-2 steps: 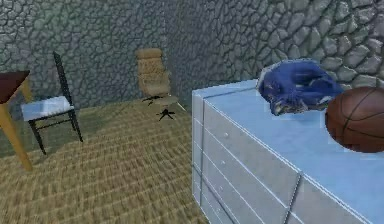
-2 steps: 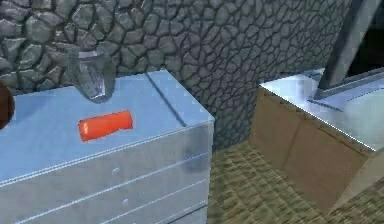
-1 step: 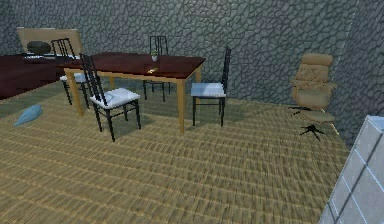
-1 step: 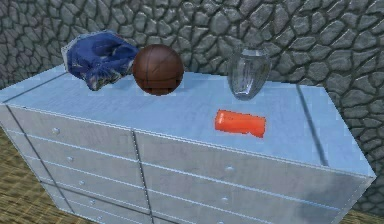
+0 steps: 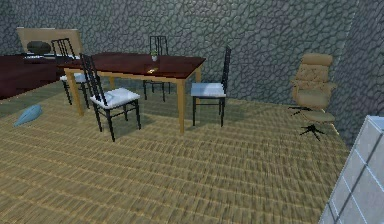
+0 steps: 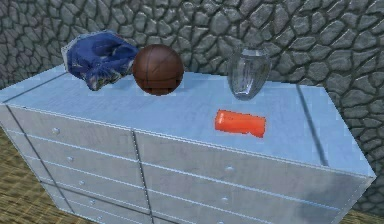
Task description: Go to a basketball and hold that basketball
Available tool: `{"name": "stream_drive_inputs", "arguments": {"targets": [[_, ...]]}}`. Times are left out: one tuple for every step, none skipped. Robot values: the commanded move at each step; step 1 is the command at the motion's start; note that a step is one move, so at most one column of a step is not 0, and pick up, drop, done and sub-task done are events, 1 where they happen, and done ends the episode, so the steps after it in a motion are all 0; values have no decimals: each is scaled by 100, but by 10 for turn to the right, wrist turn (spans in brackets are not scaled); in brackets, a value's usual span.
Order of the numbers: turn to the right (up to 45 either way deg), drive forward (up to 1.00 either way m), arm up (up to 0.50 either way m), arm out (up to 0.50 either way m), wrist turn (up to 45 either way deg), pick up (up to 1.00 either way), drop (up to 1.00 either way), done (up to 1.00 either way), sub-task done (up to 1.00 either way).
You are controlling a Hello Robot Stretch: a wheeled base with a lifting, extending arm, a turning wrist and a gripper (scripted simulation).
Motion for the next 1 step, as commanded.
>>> {"name": "stream_drive_inputs", "arguments": {"targets": [[0, 0, 38, 0, 0, 0, 0, 0, 0]]}}
